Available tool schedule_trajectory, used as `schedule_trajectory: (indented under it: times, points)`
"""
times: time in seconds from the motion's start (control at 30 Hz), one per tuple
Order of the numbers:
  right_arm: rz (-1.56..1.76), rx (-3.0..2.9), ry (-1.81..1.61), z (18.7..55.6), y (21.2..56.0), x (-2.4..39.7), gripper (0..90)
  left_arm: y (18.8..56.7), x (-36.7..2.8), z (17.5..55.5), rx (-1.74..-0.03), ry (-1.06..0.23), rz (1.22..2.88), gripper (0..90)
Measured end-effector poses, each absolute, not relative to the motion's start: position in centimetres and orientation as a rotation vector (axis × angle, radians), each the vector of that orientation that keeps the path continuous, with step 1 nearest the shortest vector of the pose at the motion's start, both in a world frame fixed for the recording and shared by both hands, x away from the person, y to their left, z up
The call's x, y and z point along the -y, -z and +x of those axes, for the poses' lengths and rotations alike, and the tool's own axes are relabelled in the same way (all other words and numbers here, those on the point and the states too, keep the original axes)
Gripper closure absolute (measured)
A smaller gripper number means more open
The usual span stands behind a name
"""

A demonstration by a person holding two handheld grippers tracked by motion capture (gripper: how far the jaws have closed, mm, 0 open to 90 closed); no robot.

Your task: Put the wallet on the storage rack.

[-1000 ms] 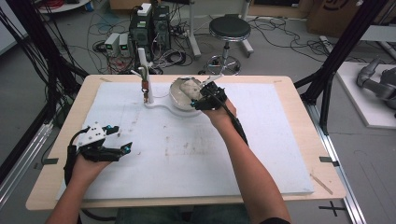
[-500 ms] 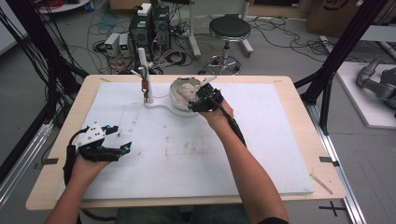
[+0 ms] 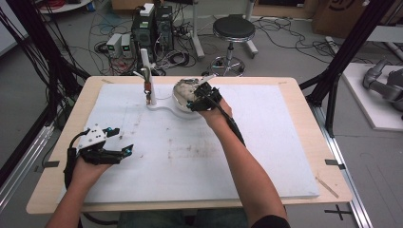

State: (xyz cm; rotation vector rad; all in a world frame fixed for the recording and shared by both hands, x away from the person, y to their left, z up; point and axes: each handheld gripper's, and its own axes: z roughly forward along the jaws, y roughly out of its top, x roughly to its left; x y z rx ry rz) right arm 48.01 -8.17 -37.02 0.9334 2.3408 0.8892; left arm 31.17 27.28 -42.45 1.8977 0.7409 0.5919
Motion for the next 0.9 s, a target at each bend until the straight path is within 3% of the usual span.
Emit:
schedule_trajectory:
  times: [0.5,0.73,0.9]
  points:
    - [0.918,-2.307,-0.88,48.3,37.4,7.9,32.1,42.5,-27.4,31.1,-0.748,-0.591,1.894,17.9]
    - [0.919,-2.282,-0.909,47.8,36.5,8.5,24.2,42.6,-27.3,31.1,-0.746,-0.585,1.901,17.9]
    - [0.93,-2.283,-0.92,46.9,35.7,9.9,23.2,42.5,-26.9,31.3,-0.736,-0.58,1.898,17.9]
